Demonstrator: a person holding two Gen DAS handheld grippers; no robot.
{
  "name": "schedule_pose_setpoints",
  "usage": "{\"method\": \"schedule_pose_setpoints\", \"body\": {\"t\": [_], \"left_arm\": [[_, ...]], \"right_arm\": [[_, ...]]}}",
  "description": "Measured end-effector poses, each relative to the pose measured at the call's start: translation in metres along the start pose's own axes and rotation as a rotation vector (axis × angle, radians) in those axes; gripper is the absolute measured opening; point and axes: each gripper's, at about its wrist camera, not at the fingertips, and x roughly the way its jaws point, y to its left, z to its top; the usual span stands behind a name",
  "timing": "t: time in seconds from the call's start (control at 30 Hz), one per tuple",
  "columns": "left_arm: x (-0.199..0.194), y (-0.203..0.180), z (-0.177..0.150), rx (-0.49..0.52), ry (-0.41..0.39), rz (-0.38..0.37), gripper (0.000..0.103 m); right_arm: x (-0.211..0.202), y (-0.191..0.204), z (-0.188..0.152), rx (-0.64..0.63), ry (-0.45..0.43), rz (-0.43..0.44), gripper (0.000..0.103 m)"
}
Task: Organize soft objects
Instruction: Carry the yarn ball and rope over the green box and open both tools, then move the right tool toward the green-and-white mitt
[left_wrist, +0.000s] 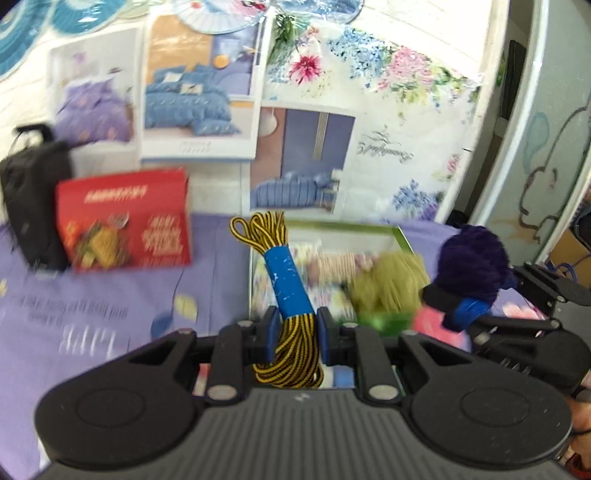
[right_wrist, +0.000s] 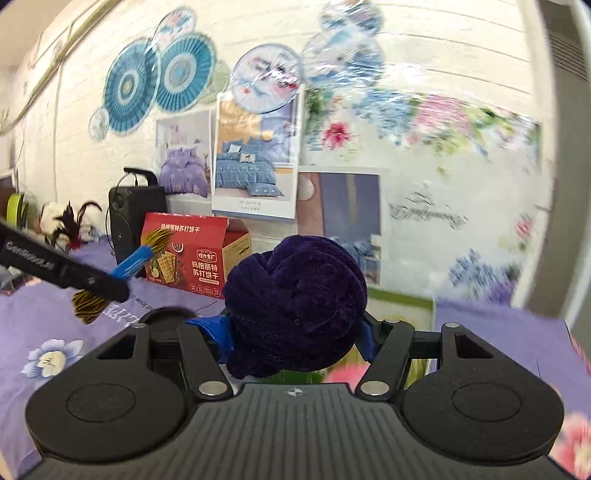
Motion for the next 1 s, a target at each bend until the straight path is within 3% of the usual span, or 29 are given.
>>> {"method": "schedule_pose_setpoints", "body": {"t": [0.1,0.17,0.2,0.27,0.47,0.6,0.8,0.87,0.9,0.97,1.0], "left_arm": [[0.047,-0.003,0.032,0.018,0.028,0.021,0.019],[0.082,-0.003,0.047,0.034,0.058,0.049,0.044],[0.098,-0.003,0.052,0.037,0.073,0.072,0.072],[0.118,-0.001,0.056,0.044,0.080,0.108,0.072],[0.126,0.007,0.058,0.028,0.067,0.113,0.072],[0.119,0.006,0.058,0.044,0.054,0.142,0.072],[0.107,0.006,0.058,0.055,0.032,0.140,0.072],[0.106,0.006,0.058,0.050,0.036,0.138,0.072],[0.106,0.006,0.057,0.052,0.032,0.140,0.072],[0.105,0.007,0.056,0.054,0.028,0.150,0.072],[0.105,0.008,0.056,0.049,0.031,0.154,0.072]], "right_arm": [[0.047,-0.006,0.018,-0.034,0.068,0.009,0.051],[0.080,-0.016,0.023,-0.001,0.152,0.028,0.053],[0.094,-0.022,0.022,0.021,0.179,0.028,0.053],[0.111,-0.032,0.021,0.061,0.210,0.024,0.052],[0.128,-0.037,0.018,0.081,0.195,0.024,0.053],[0.149,-0.037,0.018,0.107,0.305,0.032,0.054],[0.139,-0.031,0.026,0.090,0.269,0.018,0.056],[0.147,-0.027,0.025,0.044,0.367,0.018,0.057],[0.145,-0.025,0.026,0.041,0.373,0.024,0.057],[0.133,-0.027,0.030,0.065,0.280,0.021,0.058],[0.136,-0.027,0.031,0.060,0.298,0.004,0.058]]}}
